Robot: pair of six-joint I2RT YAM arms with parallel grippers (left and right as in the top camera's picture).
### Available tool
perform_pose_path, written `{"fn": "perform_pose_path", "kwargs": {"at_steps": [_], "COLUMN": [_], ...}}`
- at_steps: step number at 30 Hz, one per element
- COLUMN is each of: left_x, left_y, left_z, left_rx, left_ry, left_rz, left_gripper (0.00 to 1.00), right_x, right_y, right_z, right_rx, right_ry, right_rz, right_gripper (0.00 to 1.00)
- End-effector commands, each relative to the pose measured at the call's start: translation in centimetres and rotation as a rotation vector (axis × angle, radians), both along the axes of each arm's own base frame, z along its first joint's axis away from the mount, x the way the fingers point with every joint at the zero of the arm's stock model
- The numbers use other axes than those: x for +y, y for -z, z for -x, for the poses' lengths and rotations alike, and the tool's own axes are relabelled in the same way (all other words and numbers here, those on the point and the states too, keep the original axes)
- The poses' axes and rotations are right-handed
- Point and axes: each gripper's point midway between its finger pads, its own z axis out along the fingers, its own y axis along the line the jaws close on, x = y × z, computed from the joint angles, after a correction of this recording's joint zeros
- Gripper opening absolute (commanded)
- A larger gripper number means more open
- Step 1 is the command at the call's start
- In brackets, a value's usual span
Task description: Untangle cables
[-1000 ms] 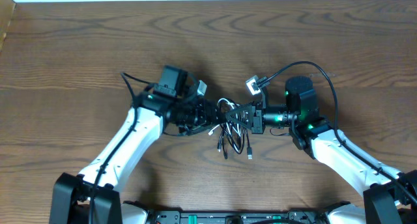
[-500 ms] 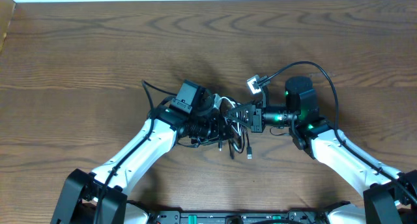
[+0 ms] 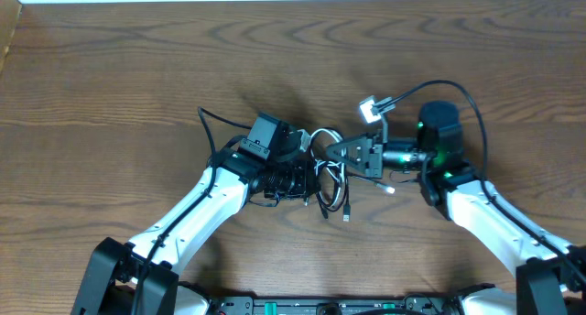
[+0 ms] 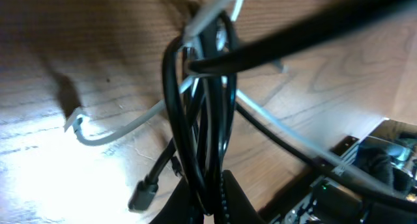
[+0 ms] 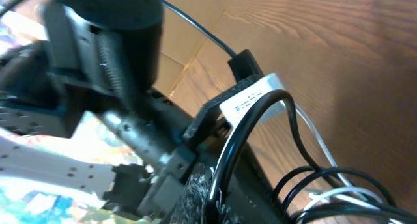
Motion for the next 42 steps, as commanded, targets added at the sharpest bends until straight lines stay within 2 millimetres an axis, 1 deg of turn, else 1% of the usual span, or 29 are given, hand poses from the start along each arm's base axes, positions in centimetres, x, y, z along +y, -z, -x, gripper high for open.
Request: {"fn": "perform_pose_path", "kwargs": {"at_steps": [1, 3, 5, 8, 11, 13, 17, 22, 24, 26, 31, 34, 37, 39, 42], "left_x": [0.8, 1.1, 1.4, 1.9, 2.2, 2.2, 2.1, 2.3, 2.7, 3.7, 7.3, 9.1, 11.3, 12.4, 14.2], "left_y": [0.4, 0.4, 0.5, 0.5, 0.5, 0.5, 0.5, 0.6, 0.9, 1.6, 3.3, 3.8, 4.1, 4.2, 4.2], "left_z": [-0.8, -0.9, -1.0, -1.2, -1.5, -1.5, -1.6, -1.6, -1.7, -1.6, -0.9, -0.6, -0.6, -0.6, -0.8], "left_rx": [-0.045, -0.05, -0.058, -0.064, -0.067, -0.072, -0.083, -0.097, -0.099, -0.093, -0.061, -0.028, 0.022, 0.051, 0.106], "left_ry": [-0.003, 0.001, 0.009, 0.01, 0.003, 0.006, 0.018, 0.034, 0.023, 0.005, -0.039, -0.079, -0.161, -0.204, -0.29], "left_rz": [-0.041, -0.045, -0.049, -0.056, -0.056, -0.055, -0.055, -0.066, -0.096, -0.158, -0.36, -0.431, -0.485, -0.491, -0.478], "left_gripper": [0.08, 0.08, 0.08, 0.08, 0.08, 0.08, 0.08, 0.08, 0.08, 0.07, 0.08, 0.08, 0.07, 0.08, 0.08], "right_x": [-0.9, -1.2, -1.5, -2.6, -3.4, -3.8, -4.2, -5.2, -5.8, -6.4, -8.4, -9.4, -10.3, -11.1, -13.7], "right_y": [-2.9, -3.6, -4.5, -6.0, -7.1, -7.6, -7.9, -7.9, -7.8, -7.6, -7.0, -6.1, -3.9, -1.5, 3.9], "right_z": [0.6, 0.8, 1.4, 2.0, 3.2, 3.9, 5.6, 4.9, 4.5, 4.0, 2.7, 1.9, 0.2, -1.0, -2.4], "right_rx": [-0.03, -0.051, -0.072, -0.112, -0.173, -0.224, -0.289, -0.285, -0.272, -0.245, -0.186, -0.159, -0.096, -0.022, 0.151], "right_ry": [-0.029, -0.031, -0.053, -0.072, -0.122, -0.161, -0.261, -0.228, -0.202, -0.175, -0.088, -0.021, 0.11, 0.224, 0.45], "right_rz": [-0.052, -0.06, -0.074, -0.096, -0.115, -0.125, -0.151, -0.148, -0.145, -0.143, -0.138, -0.123, -0.058, 0.032, 0.256], "right_gripper": [0.01, 0.01, 0.01, 0.01, 0.01, 0.01, 0.01, 0.01, 0.01, 0.01, 0.01, 0.01, 0.01, 0.01, 0.01]}}
